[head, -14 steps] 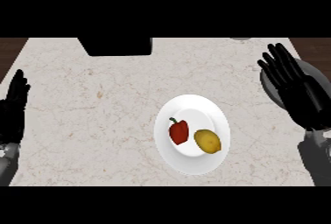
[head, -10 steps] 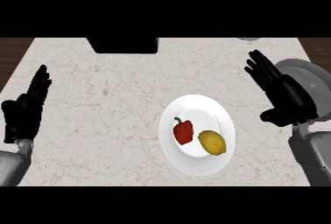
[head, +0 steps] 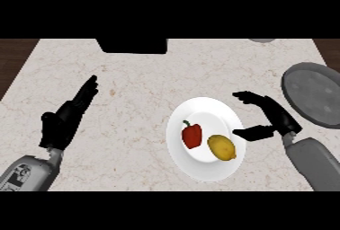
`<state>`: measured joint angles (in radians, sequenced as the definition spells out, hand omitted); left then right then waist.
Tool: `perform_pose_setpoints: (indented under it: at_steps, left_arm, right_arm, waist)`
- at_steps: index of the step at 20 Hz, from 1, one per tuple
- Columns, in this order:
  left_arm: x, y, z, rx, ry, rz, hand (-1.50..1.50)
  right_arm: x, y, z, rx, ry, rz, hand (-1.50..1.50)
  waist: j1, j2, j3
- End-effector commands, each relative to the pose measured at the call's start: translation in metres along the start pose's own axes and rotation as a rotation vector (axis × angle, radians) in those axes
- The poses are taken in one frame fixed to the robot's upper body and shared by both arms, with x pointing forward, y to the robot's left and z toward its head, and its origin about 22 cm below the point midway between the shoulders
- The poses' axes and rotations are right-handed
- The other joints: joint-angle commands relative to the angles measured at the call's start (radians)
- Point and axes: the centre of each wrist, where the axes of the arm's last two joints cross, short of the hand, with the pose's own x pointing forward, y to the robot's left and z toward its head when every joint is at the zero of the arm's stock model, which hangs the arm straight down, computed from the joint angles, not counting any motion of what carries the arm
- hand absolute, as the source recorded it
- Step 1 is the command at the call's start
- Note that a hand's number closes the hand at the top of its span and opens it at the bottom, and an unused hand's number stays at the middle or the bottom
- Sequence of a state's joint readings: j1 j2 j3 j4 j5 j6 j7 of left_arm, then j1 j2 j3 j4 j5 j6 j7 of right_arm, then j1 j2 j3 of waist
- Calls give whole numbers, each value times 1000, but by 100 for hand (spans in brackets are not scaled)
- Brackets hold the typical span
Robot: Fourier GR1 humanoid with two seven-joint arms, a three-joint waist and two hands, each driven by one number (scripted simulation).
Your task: Pick the lemon from the plate and place it in the pan
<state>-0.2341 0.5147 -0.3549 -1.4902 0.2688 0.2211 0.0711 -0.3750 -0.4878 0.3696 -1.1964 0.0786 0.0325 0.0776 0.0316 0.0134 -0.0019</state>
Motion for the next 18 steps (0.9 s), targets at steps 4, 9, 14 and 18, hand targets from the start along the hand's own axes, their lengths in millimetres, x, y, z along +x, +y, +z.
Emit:
perform_pose_setpoints:
  at_steps: [4, 9, 14, 18]
  left_arm:
    - [2, -15, -1, -38, 22, 5, 0]
    - [20, -4, -4, -31, 9, 9, 0]
    - [3, -22, 9, -41, 7, 12, 0]
    - [10, -10, 5, -47, 9, -1, 0]
  right_arm:
    - [23, 33, -24, 182, 73, 189, -150]
    - [49, -1, -35, 263, 129, 472, -150]
    - [80, 18, -57, 487, 295, 661, -150]
    - [120, 33, -76, 659, 369, 743, -150]
  waist:
    - [-23, -13, 1]
    - [-19, -16, 1]
    - [3, -14, 0]
    - [-2, -14, 0]
